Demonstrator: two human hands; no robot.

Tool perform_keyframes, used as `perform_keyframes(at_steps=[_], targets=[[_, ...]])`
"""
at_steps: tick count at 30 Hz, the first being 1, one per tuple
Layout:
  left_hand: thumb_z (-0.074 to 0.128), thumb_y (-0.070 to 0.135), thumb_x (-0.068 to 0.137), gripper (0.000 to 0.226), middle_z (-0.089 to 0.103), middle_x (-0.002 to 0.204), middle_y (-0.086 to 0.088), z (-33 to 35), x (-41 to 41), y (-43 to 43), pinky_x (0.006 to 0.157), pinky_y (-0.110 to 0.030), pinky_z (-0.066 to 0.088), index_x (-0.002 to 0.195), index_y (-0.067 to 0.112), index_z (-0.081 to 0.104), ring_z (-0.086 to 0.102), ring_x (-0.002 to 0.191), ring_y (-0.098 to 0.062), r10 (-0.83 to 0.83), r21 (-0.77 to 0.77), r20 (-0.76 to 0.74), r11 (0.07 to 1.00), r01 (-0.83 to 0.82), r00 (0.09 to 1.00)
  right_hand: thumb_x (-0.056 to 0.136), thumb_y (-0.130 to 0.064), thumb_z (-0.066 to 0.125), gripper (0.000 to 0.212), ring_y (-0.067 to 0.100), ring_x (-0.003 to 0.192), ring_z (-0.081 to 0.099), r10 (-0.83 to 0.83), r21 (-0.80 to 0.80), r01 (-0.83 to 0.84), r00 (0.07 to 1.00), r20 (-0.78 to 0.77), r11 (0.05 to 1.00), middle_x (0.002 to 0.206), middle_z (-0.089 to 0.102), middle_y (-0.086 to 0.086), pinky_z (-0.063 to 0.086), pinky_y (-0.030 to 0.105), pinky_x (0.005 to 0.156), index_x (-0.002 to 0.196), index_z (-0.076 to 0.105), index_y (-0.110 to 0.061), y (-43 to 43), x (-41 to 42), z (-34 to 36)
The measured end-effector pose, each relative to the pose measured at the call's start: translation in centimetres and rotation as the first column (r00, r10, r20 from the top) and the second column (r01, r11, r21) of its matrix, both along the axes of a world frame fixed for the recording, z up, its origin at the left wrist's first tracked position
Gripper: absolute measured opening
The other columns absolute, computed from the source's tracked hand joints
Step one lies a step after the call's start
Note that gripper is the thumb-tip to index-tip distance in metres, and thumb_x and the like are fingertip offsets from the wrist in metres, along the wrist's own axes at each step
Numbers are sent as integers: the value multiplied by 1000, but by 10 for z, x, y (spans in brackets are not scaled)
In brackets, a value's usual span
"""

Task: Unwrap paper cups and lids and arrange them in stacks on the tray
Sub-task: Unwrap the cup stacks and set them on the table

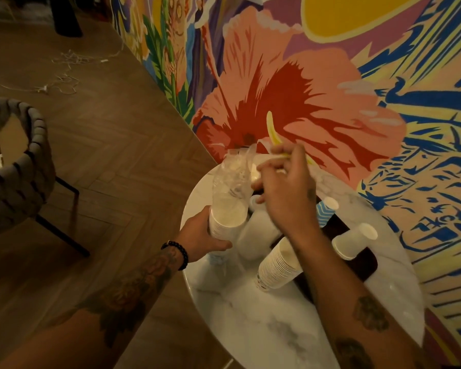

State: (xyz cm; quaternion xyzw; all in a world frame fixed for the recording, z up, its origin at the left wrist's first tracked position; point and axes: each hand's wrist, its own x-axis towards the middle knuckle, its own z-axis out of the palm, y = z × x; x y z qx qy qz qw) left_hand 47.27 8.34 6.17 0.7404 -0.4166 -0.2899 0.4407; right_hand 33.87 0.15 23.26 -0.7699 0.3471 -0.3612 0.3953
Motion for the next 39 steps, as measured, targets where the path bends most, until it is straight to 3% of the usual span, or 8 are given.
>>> perform_keyframes(at_steps=[6, 10, 16, 26, 31, 35, 37, 39], targets=[[90, 30, 63, 88, 64, 123, 11, -10, -1, 1, 89, -33, 54, 138, 31, 43, 62, 110, -12, -6, -13, -48, 1000, 5, 999, 81, -36, 78, 77, 16, 128, 51, 109, 201, -44, 941, -321, 978, 139, 53, -4, 47, 38, 107, 145, 35, -32, 29, -10, -86], [89, 29, 66, 90, 62, 130, 9, -17, -2, 0, 95, -34, 52, 141, 31, 40, 60, 114, -13, 5, 2, -64, 1000, -5, 998, 74, -41, 86, 107, 18, 140, 42, 110, 260, -26, 944, -312, 965, 152, 44, -3, 38, 32, 112, 156, 18, -31, 28, 4, -117], [93, 28, 61, 106, 60, 130, 9, -32, -1, 9, 95, -37, 52, 146, 30, 31, 59, 114, -15, -42, 81, -72, 996, 48, 997, 70, -34, 89, 94, 11, 121, 51, 9, 267, 59, 969, -246, 962, 129, 54, -11, 36, 21, 97, 146, 35, -30, 25, 17, -140], [84, 37, 73, 72, 67, 123, 0, -82, -2, 8, 94, -39, 53, 134, 27, 48, 64, 109, -24, -29, 256, -9, 966, 30, 1000, 65, -51, 88, 82, 13, 107, 59, -10, 288, 132, 921, -390, 948, 111, 54, -12, 44, 25, 87, 133, 49, -26, 26, 15, -193], [73, 45, 81, 48, 62, 122, -6, -95, 2, 6, 94, -34, 48, 121, 22, 59, 57, 113, -28, -150, 347, 186, 935, 78, 971, 67, -36, 92, 60, 17, 98, 63, 3, 302, 112, 935, -355, 947, 104, 62, -4, 52, 29, 89, 110, 52, -30, 28, 15, -216], [78, 51, 76, 80, 29, 151, -7, -96, 10, 14, 112, -39, 34, 143, 23, 44, 30, 136, -29, -278, 431, 315, 894, 125, 907, 77, -37, 86, 83, 19, 125, 52, 69, 444, 125, 916, -396, 887, 134, 50, -3, 38, 23, 97, 145, 40, -22, 29, 4, -230], [82, 47, 70, 97, 25, 153, -4, -93, 17, 20, 113, -40, 36, 150, 26, 31, 31, 139, -27, -283, 363, 206, 911, 195, 937, 81, -37, 83, 96, 24, 133, 46, 89, 543, 150, 917, -388, 826, 149, 40, 0, 37, 30, 102, 156, 25, -23, 31, 0, -230], [79, 50, 65, 106, 31, 153, 2, -83, 22, 26, 111, -42, 40, 153, 29, 23, 36, 139, -21, -219, 172, 20, 962, 213, 975, 82, -33, 82, 89, 20, 127, 50, 93, 544, 149, 915, -393, 826, 144, 45, -2, 40, 19, 91, 153, 31, -21, 27, -2, -241]])
